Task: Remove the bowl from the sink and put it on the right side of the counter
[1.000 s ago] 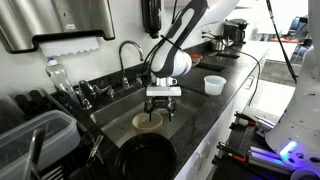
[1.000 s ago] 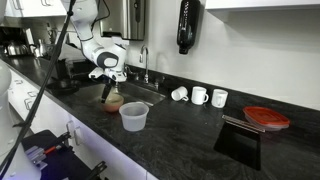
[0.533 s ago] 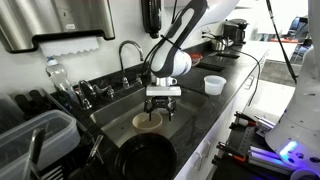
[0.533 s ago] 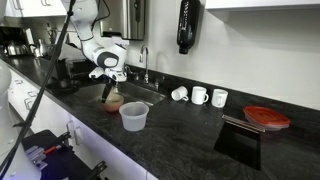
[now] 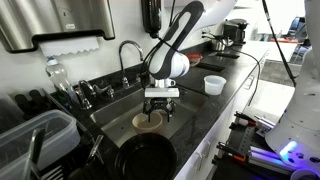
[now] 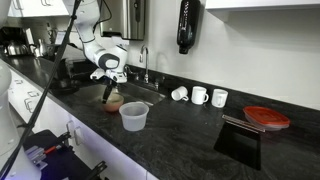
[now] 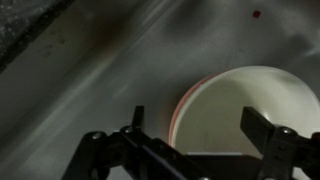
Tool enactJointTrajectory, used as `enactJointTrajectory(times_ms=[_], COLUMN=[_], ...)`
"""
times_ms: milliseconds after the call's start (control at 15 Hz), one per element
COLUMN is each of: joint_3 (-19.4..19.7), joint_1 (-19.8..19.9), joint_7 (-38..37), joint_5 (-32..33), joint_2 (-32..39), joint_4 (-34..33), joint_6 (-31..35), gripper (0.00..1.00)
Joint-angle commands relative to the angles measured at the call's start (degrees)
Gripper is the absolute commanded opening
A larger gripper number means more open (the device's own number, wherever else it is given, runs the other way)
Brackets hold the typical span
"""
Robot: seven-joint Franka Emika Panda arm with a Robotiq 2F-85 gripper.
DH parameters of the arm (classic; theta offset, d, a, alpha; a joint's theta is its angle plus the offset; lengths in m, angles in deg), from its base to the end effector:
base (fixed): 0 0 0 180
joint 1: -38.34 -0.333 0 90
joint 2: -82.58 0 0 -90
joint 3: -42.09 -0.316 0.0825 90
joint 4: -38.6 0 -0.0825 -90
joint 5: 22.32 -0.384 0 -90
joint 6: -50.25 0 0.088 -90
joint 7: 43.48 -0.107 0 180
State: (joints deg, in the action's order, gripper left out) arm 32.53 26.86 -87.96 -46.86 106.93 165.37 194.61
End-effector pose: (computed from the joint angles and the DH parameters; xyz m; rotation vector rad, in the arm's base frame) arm 0.5025 0.1923 0.1764 -2.7094 1.1218 0.3875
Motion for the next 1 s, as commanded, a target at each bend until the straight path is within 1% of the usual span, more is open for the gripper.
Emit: enactJointTrajectory(times_ms=[0, 67, 200, 267, 533, 667, 800, 867, 933], joint_3=[0.61, 0.47, 0.36, 0.35, 0.34, 0.33, 0.27, 0.24, 0.21], joint_1=[-0.84, -0.76, -0.60, -0.55, -0.33, -0.36, -0.38, -0.38, -0.37], joint_7=[-0.53, -0.33, 0.10, 0.21, 0.50, 0.49, 0.57, 0.66, 0.75], joint_5=[-0.05, -0.27, -0.45, -0.48, -0.64, -0.63, -0.62, -0.60, -0.61], joint_2=[0.93, 1.21, 1.61, 1.80, 2.90, 3.13, 3.29, 3.32, 3.30], joint_4=[-1.40, -1.61, -1.75, -1.80, -2.04, -2.16, -2.37, -2.45, -2.49], joint_6=[0.32, 0.15, -0.03, -0.12, -0.44, -0.54, -0.67, -0.69, -0.69], gripper=[0.77, 0.77, 0.69, 0.67, 0.71, 0.70, 0.68, 0.61, 0.57])
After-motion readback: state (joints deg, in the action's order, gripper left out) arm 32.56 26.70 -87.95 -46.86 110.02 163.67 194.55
